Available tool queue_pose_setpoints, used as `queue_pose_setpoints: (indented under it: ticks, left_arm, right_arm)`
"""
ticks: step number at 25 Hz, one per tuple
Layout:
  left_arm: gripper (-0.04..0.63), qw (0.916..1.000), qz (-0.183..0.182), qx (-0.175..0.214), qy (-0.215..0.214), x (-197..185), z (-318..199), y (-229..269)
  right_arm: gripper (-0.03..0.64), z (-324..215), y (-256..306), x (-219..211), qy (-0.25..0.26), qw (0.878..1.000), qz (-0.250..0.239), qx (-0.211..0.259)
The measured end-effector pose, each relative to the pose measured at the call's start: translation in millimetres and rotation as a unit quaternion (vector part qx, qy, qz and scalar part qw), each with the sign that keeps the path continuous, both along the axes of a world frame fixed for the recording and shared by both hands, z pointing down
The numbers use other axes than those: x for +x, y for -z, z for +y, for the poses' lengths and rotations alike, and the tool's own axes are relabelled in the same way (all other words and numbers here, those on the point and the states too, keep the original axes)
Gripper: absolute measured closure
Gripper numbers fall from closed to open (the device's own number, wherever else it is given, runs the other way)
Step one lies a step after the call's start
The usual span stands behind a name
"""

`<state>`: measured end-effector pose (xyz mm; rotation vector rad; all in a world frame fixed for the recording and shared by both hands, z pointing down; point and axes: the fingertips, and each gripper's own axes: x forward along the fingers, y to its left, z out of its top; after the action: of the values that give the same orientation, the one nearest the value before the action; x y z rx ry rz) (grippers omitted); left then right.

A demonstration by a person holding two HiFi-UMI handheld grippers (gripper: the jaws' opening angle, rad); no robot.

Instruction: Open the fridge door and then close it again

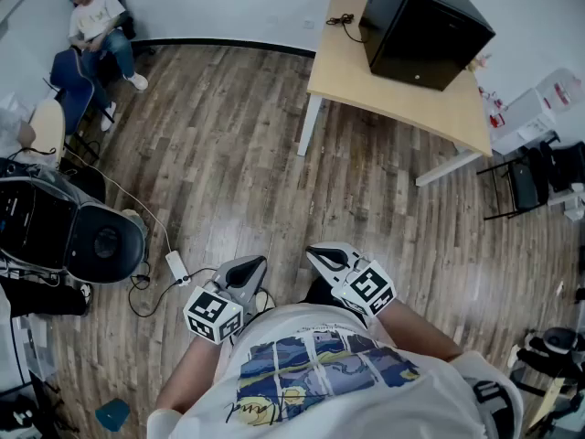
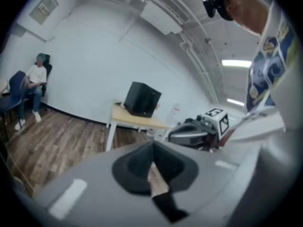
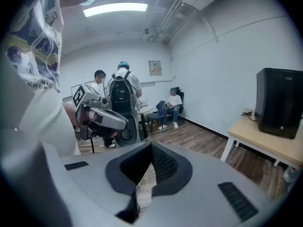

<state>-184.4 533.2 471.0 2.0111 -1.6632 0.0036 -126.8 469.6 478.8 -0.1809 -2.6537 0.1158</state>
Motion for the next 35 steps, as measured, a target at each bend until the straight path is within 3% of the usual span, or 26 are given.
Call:
queue_pose_setpoints:
  ticks: [6, 11, 15, 21, 24, 27, 35]
  left_arm:
    - [0.588, 0.9978, -0.032, -0.002, -0.058, -5, -1, -14]
    - [0.588, 0.9915, -0.036, 0.036, -0.120, 15, -53, 7]
    - [0.588, 0.9843, -0.067, 0.056, -0.153, 24, -96, 21]
    - [0.588, 0.9858, -0.085, 0.050, -0.136, 19, -156, 29]
    - [0.588, 0.9882, -0.087, 0.037, -0.121, 14, -193, 25]
    - [0.588, 0.9888, -0.091, 0.030, -0.114, 11, -238, 25]
    - [0.581, 0.9838, -0.109, 0.030, -0.139, 30, -335, 21]
  right_arm:
    - [0.604, 6, -9, 23, -0.066, 0.998, 0.017, -0.001]
    - [0.604, -31, 10, 42, -0.131, 0.991, 0.013, 0.025]
    - [0.603, -66, 7, 60, -0.179, 0.984, 0.000, 0.011]
    - [0.600, -147, 12, 52, -0.171, 0.985, -0.029, 0.017]
    - [0.546, -191, 17, 48, -0.169, 0.984, -0.049, 0.013]
    - [0.546, -228, 17, 50, -0.158, 0.986, -0.056, 0.018]
    - [0.546, -296, 0, 85, -0.198, 0.979, -0.055, 0.003]
